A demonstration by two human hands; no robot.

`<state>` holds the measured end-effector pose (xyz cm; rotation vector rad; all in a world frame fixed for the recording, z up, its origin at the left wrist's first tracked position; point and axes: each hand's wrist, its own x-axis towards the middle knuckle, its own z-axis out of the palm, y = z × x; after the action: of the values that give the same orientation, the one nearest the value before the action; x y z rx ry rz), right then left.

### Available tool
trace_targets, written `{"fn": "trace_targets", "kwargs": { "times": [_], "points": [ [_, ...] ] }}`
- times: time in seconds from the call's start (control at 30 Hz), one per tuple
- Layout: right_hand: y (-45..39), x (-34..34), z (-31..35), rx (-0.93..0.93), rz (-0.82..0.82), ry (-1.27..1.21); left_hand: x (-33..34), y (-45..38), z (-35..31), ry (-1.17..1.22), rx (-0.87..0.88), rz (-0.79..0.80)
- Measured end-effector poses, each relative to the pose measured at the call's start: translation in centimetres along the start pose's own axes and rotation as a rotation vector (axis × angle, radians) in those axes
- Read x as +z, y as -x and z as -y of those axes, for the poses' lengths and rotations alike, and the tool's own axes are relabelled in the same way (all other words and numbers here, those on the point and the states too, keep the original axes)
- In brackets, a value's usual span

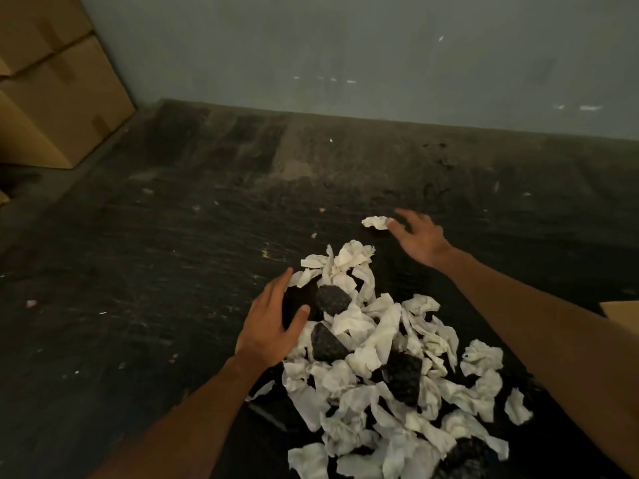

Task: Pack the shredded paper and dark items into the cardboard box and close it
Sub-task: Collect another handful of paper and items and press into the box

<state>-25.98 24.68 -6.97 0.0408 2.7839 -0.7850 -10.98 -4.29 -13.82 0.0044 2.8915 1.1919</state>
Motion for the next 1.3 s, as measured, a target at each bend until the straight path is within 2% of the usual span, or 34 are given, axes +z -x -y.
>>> {"fn": "trace_targets", "kwargs": {
  "times": [0.1,0.3,0.4,0.47,0.63,0.77,0.83,0.9,1.0,1.1,1.17,1.3],
  "points": [
    [-2.8,1.3,2.5,-0.024,0.104,0.043,0.4,-0.1,0.4,-0.018,0.019,-0.007],
    [-1.4,3.4,9.1,-0.288,0.572,0.417,0.1,-0.2,0.6,0.031,0.023,-0.017],
    [0.2,3.9,9.3,-0.302,0.66,0.51,-0.2,0.0,0.1,0.056,0.017,-0.015],
    [2.0,4.2,8.7,-0.362,0.6,0.518,-0.3,0.2,-0.1,0.078,0.007,-0.014],
    [8.7,2.1,7.4,-0.506,0.481,0.253,-0.8,-0.1,-0.2,0.183,-0.015,-0.028],
    [15.5,-0.2,5.4,-0.479,0.496,0.218,-2.4,0.3,-2.1,0.24,-0.054,0.156],
    [18.9,-1.1,3.9,-0.453,0.472,0.22,-3.4,1.1,-3.1,0.226,-0.004,0.24],
    [22.0,-1.2,2.2,-0.437,0.376,0.309,-4.0,2.3,-4.1,0.109,0.125,0.311],
    [25.1,0.8,-0.9,-0.378,0.338,0.438,-3.4,5.3,-5.5,-0.289,0.345,0.496],
    [25.6,3.9,-3.8,-0.332,0.33,0.509,-0.7,8.4,-5.7,-0.524,0.408,0.659],
    [25.0,5.8,-5.0,-0.312,0.313,0.52,1.0,9.1,-4.9,-0.571,0.398,0.642],
    [25.2,7.9,-6.0,-0.311,0.194,0.513,2.3,10.2,-4.0,-0.591,0.39,0.412]
  ]
}}
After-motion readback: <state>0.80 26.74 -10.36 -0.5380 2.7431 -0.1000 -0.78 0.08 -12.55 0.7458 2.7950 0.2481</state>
